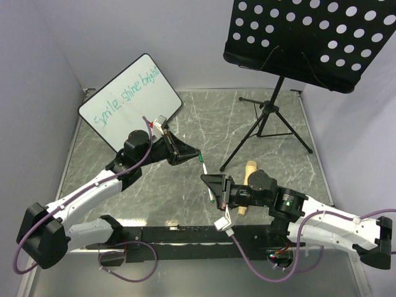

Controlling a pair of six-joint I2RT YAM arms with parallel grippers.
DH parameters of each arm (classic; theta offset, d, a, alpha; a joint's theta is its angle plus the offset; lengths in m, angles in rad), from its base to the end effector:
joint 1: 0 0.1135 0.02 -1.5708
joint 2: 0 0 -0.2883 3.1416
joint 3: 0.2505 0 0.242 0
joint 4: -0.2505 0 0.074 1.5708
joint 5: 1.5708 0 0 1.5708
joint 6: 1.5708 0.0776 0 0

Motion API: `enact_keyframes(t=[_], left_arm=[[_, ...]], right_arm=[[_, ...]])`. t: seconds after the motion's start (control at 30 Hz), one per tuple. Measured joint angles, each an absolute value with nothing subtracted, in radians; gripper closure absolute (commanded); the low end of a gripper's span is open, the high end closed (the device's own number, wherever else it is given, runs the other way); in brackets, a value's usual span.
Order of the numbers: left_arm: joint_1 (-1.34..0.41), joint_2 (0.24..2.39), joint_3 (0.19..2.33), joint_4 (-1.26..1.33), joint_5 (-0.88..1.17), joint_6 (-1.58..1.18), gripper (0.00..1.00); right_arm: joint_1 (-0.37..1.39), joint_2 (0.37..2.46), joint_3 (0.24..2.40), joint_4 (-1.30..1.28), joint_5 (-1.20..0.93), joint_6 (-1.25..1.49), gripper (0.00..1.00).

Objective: Write a sentence on the whiteboard
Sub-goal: Insert the pen cap into the whiteboard marker.

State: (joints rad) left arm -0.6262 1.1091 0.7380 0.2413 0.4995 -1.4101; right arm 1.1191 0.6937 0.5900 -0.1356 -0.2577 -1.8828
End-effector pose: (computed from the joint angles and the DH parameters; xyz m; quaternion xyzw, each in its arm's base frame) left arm 0.1992 -0.1900 0.3241 -0.1274 0.7352 -0.6416 0.1775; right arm 0.0619 0.1728 0.2979 -0.7836 -0.0247 -0.1345 0.6061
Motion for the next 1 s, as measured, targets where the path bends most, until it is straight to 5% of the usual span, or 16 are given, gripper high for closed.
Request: enact_keyframes(t=[1.0], left_arm=[[-0.624,1.112,0.738,0.241,0.531,-1.404,0.99]], right_arm=[[1.108,0.732,0.601,-0.121,-0.276,-1.882,1.0]])
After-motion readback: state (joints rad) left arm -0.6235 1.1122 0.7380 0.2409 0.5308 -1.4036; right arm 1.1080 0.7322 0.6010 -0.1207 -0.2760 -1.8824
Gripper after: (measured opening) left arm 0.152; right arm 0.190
